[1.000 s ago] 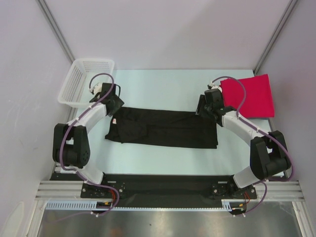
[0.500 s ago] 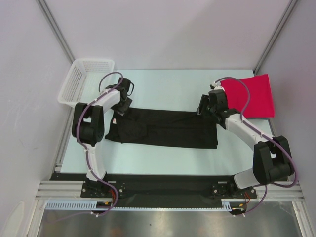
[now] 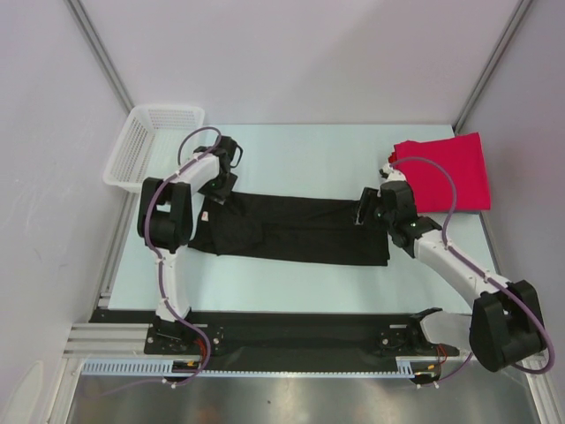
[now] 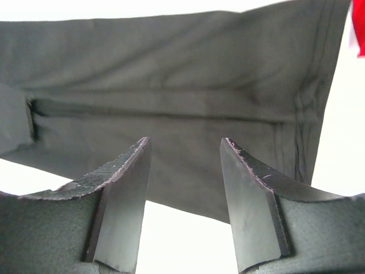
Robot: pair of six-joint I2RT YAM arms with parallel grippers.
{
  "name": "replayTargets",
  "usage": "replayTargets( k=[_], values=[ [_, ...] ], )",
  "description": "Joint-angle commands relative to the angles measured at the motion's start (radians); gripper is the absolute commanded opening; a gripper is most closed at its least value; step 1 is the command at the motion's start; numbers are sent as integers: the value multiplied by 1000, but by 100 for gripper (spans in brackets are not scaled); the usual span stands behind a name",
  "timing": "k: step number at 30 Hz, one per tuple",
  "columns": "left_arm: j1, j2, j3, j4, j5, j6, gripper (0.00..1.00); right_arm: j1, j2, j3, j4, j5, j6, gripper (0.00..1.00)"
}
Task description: Fold and stack the t-shirts
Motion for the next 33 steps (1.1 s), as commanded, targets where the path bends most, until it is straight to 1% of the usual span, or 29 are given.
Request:
replayTargets(
  k=[1,5,11,14,15,18,21,22,24,25,26,27,28,29,30,31,32,33],
  values=[
    [-9,0,34,6,18,-35,61,5,-62,-52,6,2,6,57],
    [-9,-62,-19,1,27,-36,59,5,-87,-83,3,7,6,57],
    [-11,-156,-49,0,11,-13,60,5,-101,-104,5,3,4,57],
    [-11,-187,-49,1,6,34,60,4,-105,-117,12,2,7,58],
    [-12,-194,-49,-2,9,80,60,5,-108,-118,15,0,7,57],
    [-26,-253,-87,0,-6,154,59,4,-116,-133,34,-4,14,58],
    [-39,-367,-199,23,-16,213,59,5,-118,-146,61,-18,21,58],
    [-45,-409,-284,56,-16,227,59,5,-115,-149,69,-21,26,58],
    [-46,-544,-381,93,-6,249,59,7,-115,-158,93,-32,36,58],
    [-46,-593,-491,140,4,254,58,7,-113,-164,116,-33,40,59],
    [-46,-700,-548,170,14,263,58,10,-113,-173,129,-32,43,59],
    [-46,-754,-606,194,29,264,58,13,-113,-175,136,-32,49,59],
    [-46,-807,-724,245,37,263,58,13,-115,-178,147,-61,49,59],
    [-46,-872,-786,275,46,266,58,17,-118,-179,150,-58,50,59],
    [-46,-985,-844,309,64,277,59,16,-122,-186,153,-55,50,59],
    [-46,-1053,-954,360,73,275,59,20,-125,-189,156,-55,49,60],
    [-46,-1110,-1005,389,90,280,60,19,-131,-192,163,-49,47,61],
    [-46,-1218,-1054,420,102,281,61,20,-142,-196,164,-49,47,61]
  ],
)
